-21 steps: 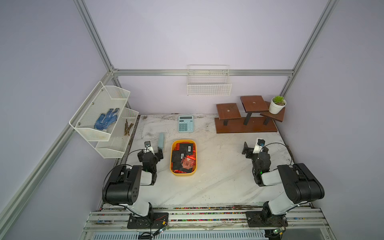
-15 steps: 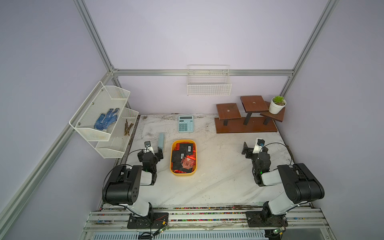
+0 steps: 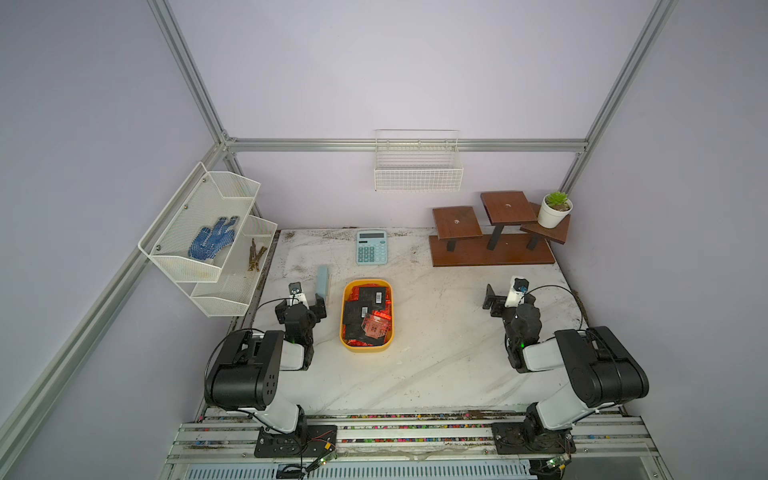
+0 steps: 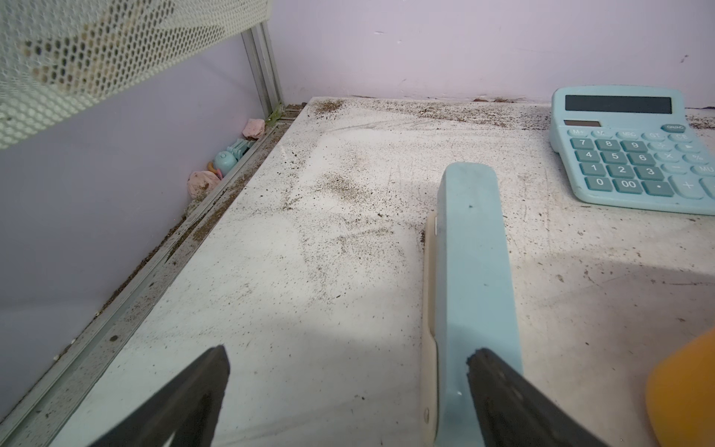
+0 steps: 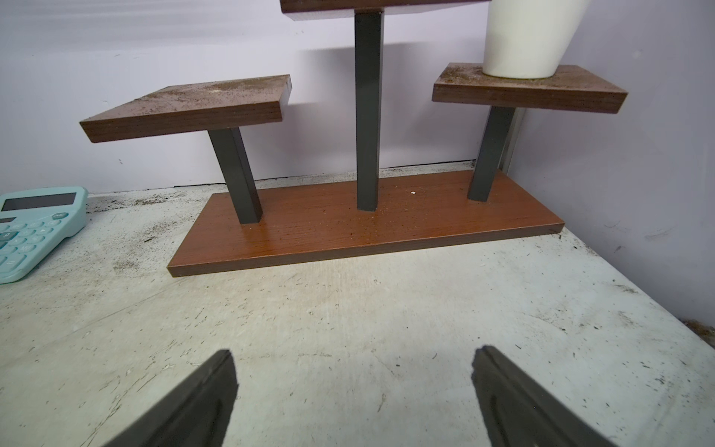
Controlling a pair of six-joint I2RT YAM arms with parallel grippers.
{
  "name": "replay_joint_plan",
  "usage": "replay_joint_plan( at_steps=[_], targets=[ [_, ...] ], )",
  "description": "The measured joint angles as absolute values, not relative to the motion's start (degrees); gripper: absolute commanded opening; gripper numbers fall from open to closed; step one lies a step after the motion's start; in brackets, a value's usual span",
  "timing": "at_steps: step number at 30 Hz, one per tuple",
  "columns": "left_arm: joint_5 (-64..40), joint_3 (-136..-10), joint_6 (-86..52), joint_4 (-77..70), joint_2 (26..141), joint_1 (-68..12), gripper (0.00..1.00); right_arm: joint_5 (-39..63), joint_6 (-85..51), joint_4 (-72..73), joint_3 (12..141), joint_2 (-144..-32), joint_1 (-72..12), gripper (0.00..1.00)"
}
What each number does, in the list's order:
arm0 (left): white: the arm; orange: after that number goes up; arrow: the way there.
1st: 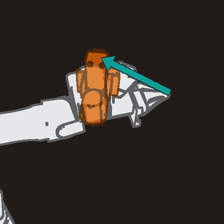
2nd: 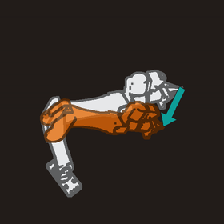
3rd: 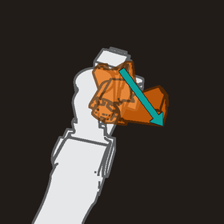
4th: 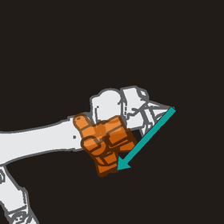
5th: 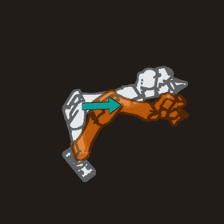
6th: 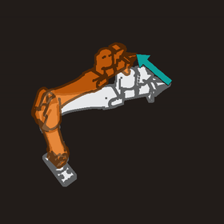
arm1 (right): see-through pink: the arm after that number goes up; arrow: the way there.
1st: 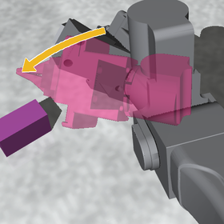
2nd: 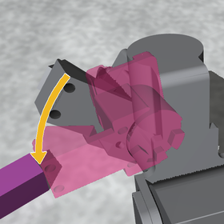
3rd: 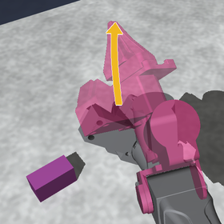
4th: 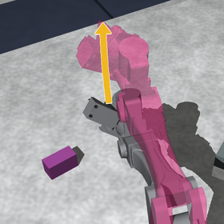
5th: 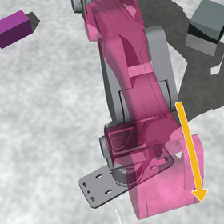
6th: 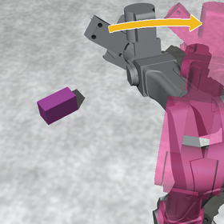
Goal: Take the tea bags out of the storage box
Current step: Pick up the tea bag from the storage box.
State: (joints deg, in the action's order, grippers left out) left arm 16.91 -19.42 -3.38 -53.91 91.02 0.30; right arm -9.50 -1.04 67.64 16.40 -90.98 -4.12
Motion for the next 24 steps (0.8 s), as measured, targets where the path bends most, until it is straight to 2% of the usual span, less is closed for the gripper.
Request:
replay_joint_plan(
  at_steps=[6, 10, 14, 19, 22, 24],
  targets=[
    [17.21, -20.21, -3.01, -51.51, 89.73, -0.08, 1.0, -10.83, -1.08, 65.56, 16.05, -88.33, -4.6, 1.0],
    [19.81, -30.83, -5.96, -27.9, 82.72, -1.5, 1.0, -13.28, -3.16, 53.3, 17.08, -72.12, -5.89, 1.0],
    [22.57, -44.77, -14.44, -8.62, 76.9, -2.04, 1.0, -14.63, -13.34, 37.32, 24.84, -58.43, -6.17, 1.0],
    [18.31, -44.53, -24.77, 7.51, 65.71, -2.72, 1.0, -8.16, -24.67, 23.53, 28.21, -49.23, -5.45, 0.76],
    [10.35, -43.57, -29.12, 16.16, 61.04, -2.79, 0.85, 1.23, -27.88, 16.05, 30.39, -48.66, -5.8, 0.62],
    [4.21, -43.62, -31.31, 20.8, 59.24, -2.98, 0.77, 6.04, -29.5, 11.29, 32.21, -48.82, -7.07, 0.57]
  ],
)
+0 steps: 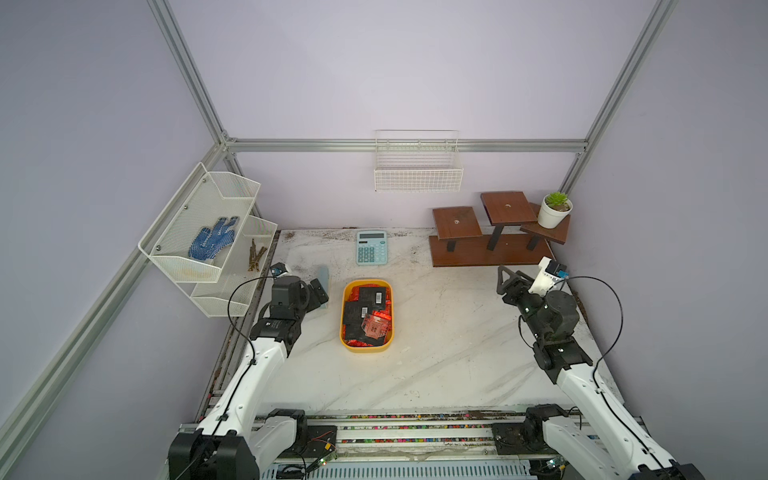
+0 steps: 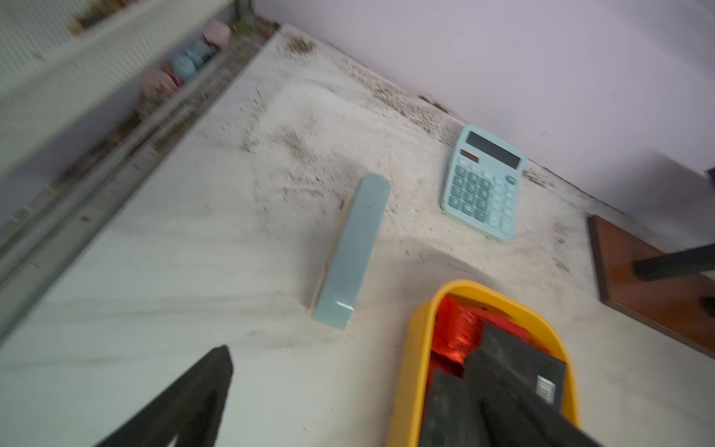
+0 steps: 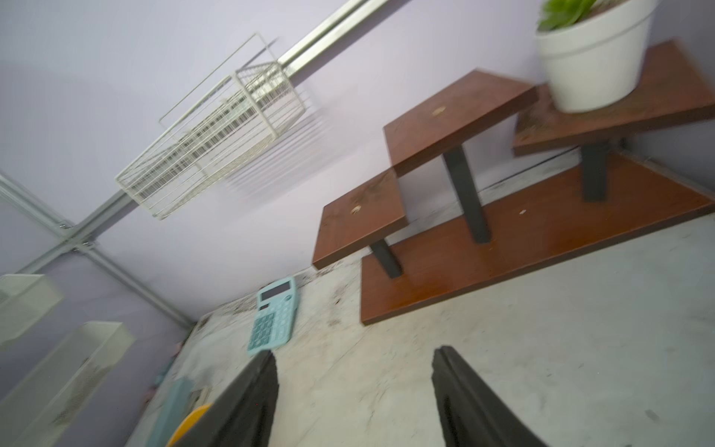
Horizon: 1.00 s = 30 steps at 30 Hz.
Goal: Take the tea bags out of the storage box
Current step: Pick up the tea bag from the storage box.
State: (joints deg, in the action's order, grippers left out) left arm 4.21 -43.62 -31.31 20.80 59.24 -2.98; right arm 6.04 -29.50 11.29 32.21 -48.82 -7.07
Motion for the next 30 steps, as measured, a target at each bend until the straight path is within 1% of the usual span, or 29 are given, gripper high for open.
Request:
replay_joint_plan(
  at_steps=[1, 3, 5, 8, 12, 15, 20, 23, 30],
  targets=[
    [0.99, -43.66, -32.29, 23.07, 58.57, -3.27, 0.74, 7.77, -30.3, 9.52, 33.01, -48.82, -8.1, 0.55],
    [-4.05, -44.23, -32.95, 27.46, 58.04, -4.25, 0.71, 10.28, -31.48, 6.5, 34.63, -48.88, -11.18, 0.51],
    [-8.91, -45.21, -33.5, 31.9, 58.04, -5.96, 0.67, 11.9, -32.32, 4.05, 36.27, -49.45, -15.75, 0.48],
    [-14.06, -46.78, -33.41, 36.99, 58.04, -9.06, 0.66, 12.53, -33.19, 1.63, 38.04, -51.0, -22.31, 0.45],
    [-17.82, -49.5, -33.15, 41.67, 58.54, -12.93, 0.66, 11.77, -33.95, -0.69, 39.09, -54.33, -30.72, 0.44],
    [-18.85, -50.63, -32.36, 43.09, 60.77, -14.98, 0.63, 10.35, -34.24, -1.54, 39.11, -56.93, -36.23, 0.44],
    [-17.98, -52.73, -30.76, 44.64, 68.1, -18.44, 0.55, 7.6, -34.3, -1.83, 39.11, -60.53, -42.74, 0.44],
    [-17.54, -54.02, -29.61, 44.6, 71.92, -19.4, 0.53, 6.46, -34.28, -1.83, 39.11, -61.84, -44.86, 0.44],
    [-16.84, -55.07, -27.09, 43.81, 77.84, -19.66, 0.53, 5.19, -34.28, -1.8, 39.11, -62.63, -46.3, 0.44]
  ],
)
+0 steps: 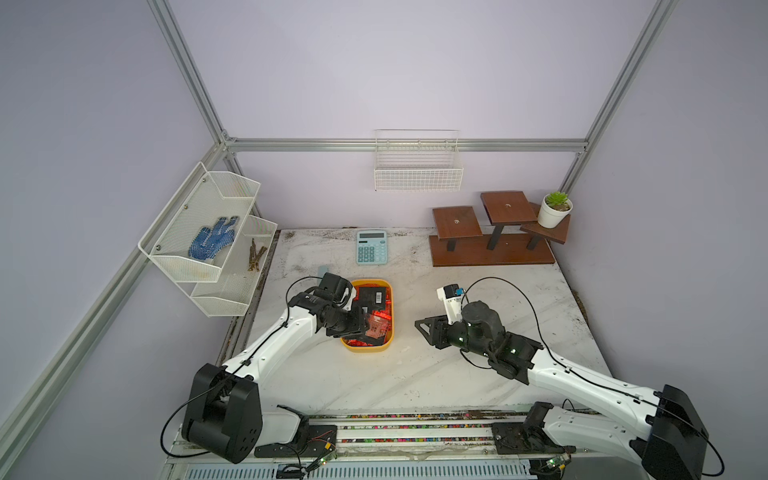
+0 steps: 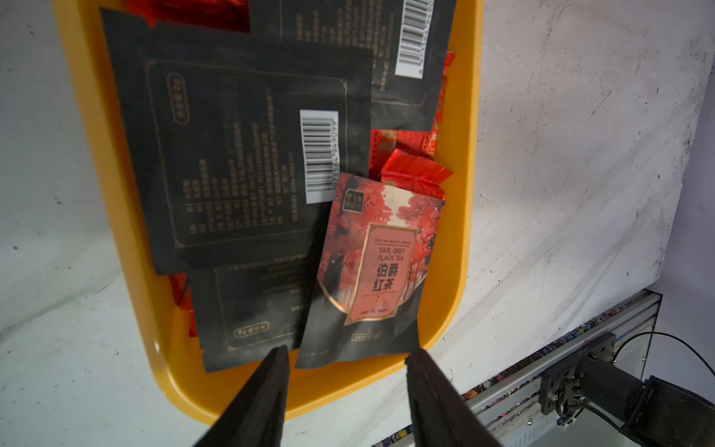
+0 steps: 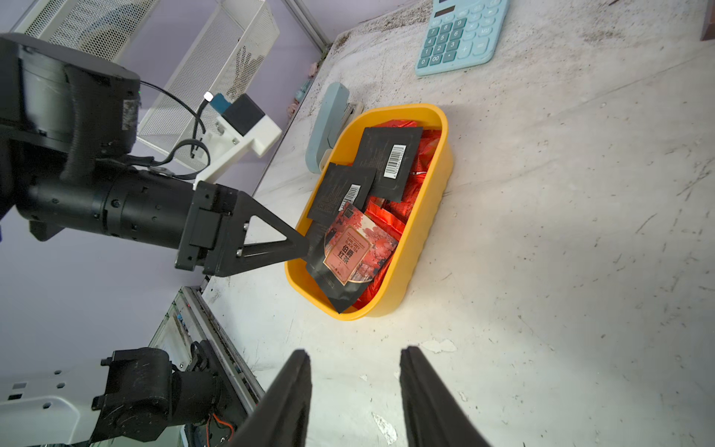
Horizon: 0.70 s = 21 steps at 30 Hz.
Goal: Take the tea bags out of the storage box
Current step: Pick up the tea bag from the storage box.
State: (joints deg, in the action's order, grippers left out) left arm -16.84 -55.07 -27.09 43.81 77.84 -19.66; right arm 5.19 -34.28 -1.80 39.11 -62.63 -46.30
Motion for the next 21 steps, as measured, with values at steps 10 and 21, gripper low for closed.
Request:
replay_joint_plan(
  at_steps=[10, 21],
  targets=[
    [-16.47, -56.45, -24.49, 42.48, 82.19, -19.66, 0.5, 4.56, -34.24, -1.83, 39.11, -62.92, -46.41, 0.42],
    [-17.41, -56.45, -24.18, 40.71, 84.9, -19.7, 0.37, 3.46, -34.24, -1.83, 39.09, -62.87, -46.41, 0.41]
  ],
)
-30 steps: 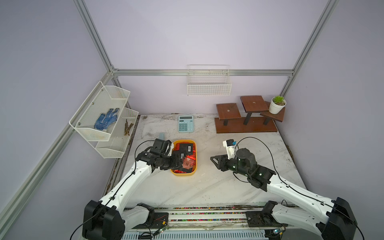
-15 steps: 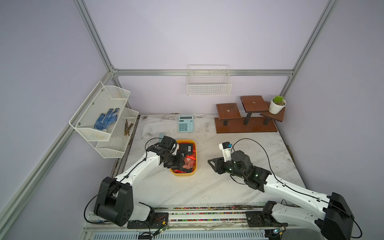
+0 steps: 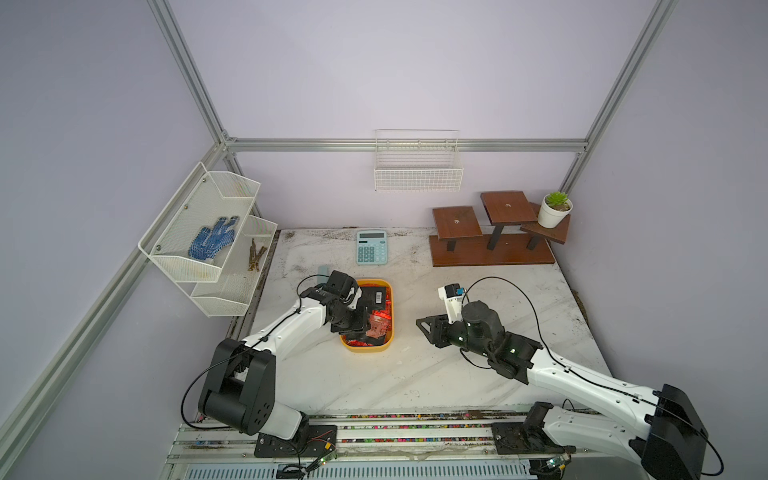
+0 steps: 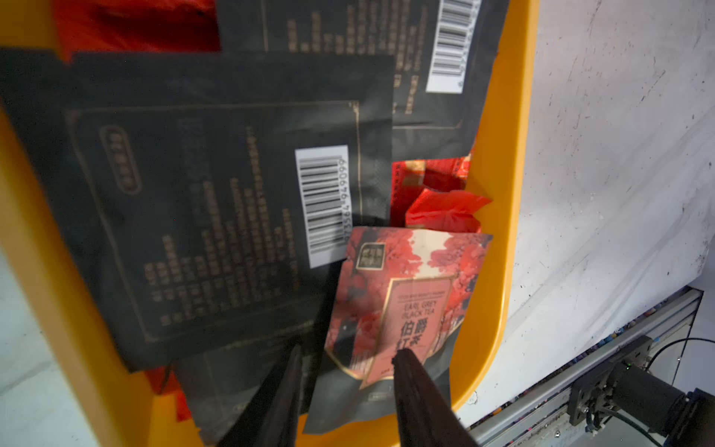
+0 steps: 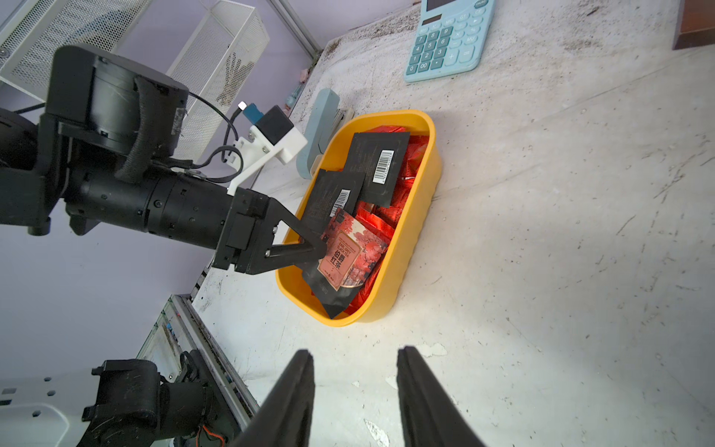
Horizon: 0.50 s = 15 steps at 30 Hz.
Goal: Take the tea bags out of the storage box
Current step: Pick up the tea bag from the storage box.
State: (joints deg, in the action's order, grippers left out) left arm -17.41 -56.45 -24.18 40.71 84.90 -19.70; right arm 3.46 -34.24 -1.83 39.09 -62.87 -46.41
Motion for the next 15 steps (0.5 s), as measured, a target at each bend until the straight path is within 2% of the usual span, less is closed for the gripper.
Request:
replay_joint_plan(
  at_steps=[9, 15],
  targets=[
    [-19.62, -56.34, -24.27, 39.53, 85.14, -19.7, 0.2, 2.48, -34.26, -1.85, 39.07, -62.57, -46.41, 0.4],
    [-20.95, -56.34, -24.43, 38.87, 85.23, -19.7, 0.03, 1.76, -34.24, -2.15, 39.05, -61.67, -46.52, 0.4]
  ],
)
